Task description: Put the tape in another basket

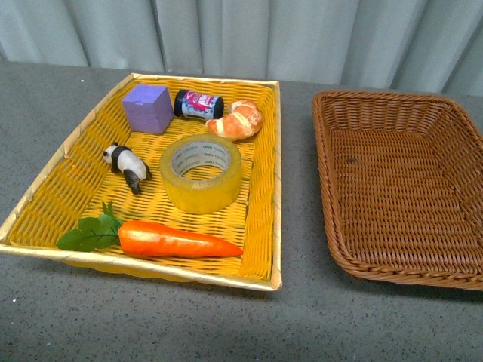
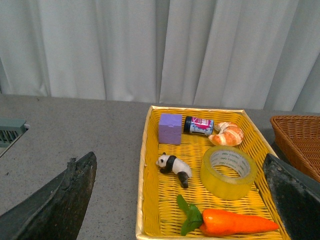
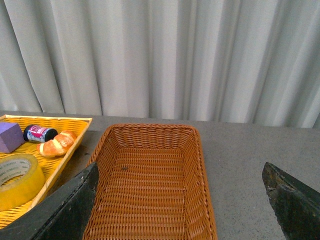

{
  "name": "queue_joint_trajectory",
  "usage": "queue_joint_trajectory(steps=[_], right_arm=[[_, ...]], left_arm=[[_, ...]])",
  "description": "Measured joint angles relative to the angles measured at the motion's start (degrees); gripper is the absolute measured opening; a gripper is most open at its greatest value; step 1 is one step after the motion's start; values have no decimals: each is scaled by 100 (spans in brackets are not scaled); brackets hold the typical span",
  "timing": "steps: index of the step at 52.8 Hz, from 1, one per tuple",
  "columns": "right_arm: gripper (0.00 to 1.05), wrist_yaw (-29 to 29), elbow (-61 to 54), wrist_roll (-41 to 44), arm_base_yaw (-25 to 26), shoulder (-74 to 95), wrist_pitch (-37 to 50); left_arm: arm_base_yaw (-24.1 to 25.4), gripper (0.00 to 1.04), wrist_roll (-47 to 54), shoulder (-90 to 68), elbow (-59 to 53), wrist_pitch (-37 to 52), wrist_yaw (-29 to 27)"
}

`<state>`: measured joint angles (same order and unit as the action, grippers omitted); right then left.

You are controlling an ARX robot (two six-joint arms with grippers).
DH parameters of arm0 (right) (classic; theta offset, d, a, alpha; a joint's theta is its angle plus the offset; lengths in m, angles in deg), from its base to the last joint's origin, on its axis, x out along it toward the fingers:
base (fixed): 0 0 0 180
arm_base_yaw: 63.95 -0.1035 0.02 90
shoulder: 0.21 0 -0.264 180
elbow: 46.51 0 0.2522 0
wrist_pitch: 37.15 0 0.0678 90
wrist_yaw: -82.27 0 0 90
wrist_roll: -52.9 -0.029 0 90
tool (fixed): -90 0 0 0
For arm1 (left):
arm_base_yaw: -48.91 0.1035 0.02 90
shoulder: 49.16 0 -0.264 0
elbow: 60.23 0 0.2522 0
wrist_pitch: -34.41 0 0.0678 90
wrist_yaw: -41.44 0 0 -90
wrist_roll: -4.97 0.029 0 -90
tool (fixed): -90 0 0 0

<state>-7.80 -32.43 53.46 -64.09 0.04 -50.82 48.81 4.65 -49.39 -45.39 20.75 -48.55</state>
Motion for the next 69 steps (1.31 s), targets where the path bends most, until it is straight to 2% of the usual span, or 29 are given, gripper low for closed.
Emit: queue_joint_trajectory(steps=[69], right_arm=[[96,0,0,0,0,0,0]], left_arm=[[0,98,2,0,0,0,0]])
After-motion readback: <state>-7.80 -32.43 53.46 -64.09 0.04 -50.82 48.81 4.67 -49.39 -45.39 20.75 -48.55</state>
